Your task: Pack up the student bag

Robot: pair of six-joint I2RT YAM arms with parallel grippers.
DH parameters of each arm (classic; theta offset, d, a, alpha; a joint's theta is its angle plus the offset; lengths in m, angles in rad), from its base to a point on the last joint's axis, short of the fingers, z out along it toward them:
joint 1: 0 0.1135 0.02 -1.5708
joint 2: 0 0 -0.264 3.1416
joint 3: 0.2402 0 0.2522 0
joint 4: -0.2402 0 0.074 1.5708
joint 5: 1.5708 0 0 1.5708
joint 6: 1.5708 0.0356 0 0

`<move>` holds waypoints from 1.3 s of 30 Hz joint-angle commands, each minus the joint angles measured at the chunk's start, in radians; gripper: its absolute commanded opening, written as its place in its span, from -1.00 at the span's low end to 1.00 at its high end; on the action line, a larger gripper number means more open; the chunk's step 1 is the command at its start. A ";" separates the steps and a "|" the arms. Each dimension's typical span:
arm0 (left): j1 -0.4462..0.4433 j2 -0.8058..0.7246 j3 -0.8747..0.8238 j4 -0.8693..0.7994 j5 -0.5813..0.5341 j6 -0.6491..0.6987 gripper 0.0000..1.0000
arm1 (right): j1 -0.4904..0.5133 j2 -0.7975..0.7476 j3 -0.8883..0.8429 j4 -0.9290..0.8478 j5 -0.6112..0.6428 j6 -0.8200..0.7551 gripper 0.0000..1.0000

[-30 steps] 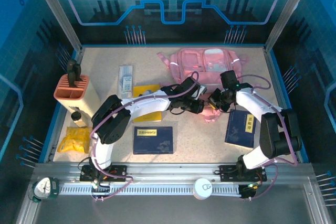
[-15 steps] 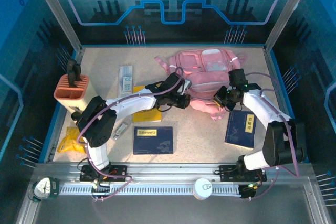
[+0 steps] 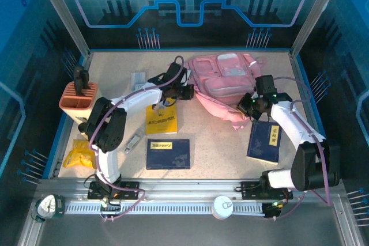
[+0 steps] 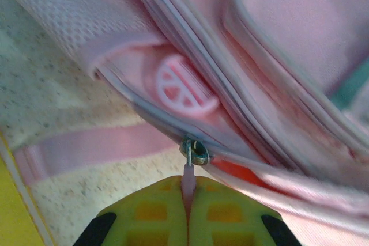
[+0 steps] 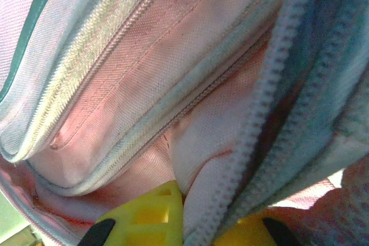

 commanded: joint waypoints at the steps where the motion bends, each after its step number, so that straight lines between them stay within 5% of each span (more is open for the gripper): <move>1: 0.052 0.067 0.103 -0.045 -0.111 -0.027 -1.00 | -0.019 -0.032 0.007 -0.046 0.017 -0.037 -1.00; 8: 0.098 0.153 0.214 -0.063 -0.083 -0.072 -1.00 | 0.012 -0.045 0.022 -0.046 0.031 -0.035 -1.00; 19: 0.137 0.247 0.371 -0.125 0.000 -0.005 -1.00 | 0.246 0.109 0.049 0.135 0.069 0.107 -1.00; 22: 0.145 0.244 0.381 -0.147 0.008 0.017 -0.94 | 0.263 0.132 0.051 0.150 0.070 0.108 -0.76; 28: 0.144 0.156 0.357 -0.229 0.031 0.027 -0.36 | 0.268 0.060 0.037 0.134 0.100 0.049 -0.23; 39: 0.131 -0.210 -0.067 -0.114 0.083 -0.138 -0.21 | 0.254 -0.098 0.001 -0.018 0.084 -0.155 0.37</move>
